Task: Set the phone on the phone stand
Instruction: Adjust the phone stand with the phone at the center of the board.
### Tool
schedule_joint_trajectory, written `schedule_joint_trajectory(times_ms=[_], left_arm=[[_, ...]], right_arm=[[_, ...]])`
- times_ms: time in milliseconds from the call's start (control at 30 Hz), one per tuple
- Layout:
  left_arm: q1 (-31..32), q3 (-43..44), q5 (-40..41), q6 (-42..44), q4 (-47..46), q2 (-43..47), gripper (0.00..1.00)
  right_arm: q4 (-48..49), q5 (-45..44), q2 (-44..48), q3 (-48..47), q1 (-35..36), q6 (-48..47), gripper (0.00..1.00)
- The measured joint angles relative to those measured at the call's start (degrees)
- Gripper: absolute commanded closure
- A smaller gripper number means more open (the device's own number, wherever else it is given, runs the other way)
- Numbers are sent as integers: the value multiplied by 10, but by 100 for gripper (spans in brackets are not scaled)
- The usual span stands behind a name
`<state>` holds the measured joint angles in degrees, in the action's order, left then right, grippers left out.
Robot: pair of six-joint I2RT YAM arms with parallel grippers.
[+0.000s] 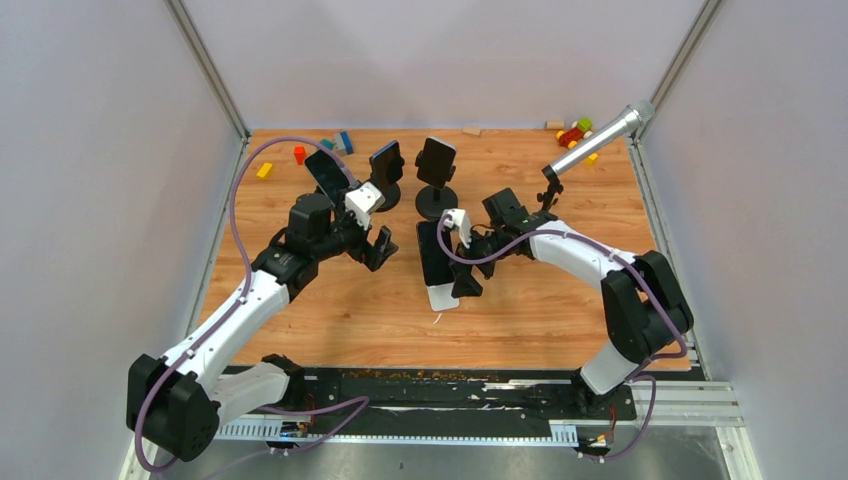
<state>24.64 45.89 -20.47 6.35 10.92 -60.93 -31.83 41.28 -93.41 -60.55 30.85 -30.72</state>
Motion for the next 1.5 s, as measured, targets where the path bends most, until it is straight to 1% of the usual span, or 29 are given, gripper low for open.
schedule_joint_trajectory(times_ms=[267,533,667,833,1000,1200,1500], left_arm=[[0,0,0,0,0,0,0],[0,0,0,0,0,0,0],[0,0,0,0,-1,0,0],[0,0,0,0,-1,0,0],[0,0,0,0,-1,1,0],[0,0,0,0,-1,3,0],[0,0,0,0,-1,5,0]], right_arm=[[45,-6,33,14,-38,47,7],[67,-19,58,28,-83,42,8],[73,-65,61,40,-104,-2,11],[78,-136,59,45,-105,-75,15],[89,-192,29,38,-111,-144,15],[86,-234,-32,5,-143,-199,17],[86,-261,-67,-20,-184,-245,18]])
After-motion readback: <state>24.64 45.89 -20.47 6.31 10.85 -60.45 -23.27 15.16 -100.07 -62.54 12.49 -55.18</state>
